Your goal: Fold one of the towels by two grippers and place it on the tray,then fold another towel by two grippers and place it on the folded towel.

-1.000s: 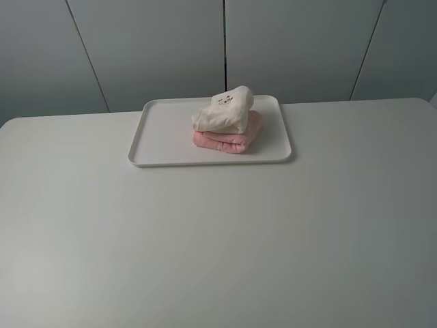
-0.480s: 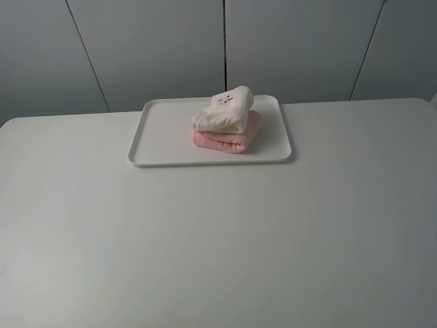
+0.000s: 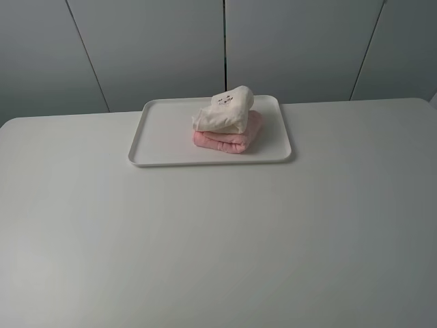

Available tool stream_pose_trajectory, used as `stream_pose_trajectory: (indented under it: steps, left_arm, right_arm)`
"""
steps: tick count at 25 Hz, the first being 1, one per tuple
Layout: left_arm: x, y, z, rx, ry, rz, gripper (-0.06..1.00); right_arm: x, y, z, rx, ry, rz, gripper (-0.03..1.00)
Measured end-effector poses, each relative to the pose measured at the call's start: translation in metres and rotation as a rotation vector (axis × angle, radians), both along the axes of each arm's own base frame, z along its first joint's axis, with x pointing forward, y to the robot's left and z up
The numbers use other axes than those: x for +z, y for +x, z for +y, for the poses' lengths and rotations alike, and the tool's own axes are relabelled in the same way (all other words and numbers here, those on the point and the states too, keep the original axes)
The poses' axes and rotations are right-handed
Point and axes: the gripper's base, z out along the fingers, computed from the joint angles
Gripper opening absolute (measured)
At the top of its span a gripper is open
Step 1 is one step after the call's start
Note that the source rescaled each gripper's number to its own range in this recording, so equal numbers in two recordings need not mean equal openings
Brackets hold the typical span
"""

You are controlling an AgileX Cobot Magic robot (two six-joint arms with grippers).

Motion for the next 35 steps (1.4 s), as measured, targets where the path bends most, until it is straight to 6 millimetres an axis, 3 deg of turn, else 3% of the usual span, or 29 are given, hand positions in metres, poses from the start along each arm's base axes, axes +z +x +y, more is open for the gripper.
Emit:
stream_pose_trajectory:
  steps: [35]
  left_arm:
    - [0.0,0.0,0.0004,0.001,0.008,0.0,0.98]
  right_arm:
    - [-0.0001,-0.0001,0.0,-0.001,0.001,0.002,1.0]
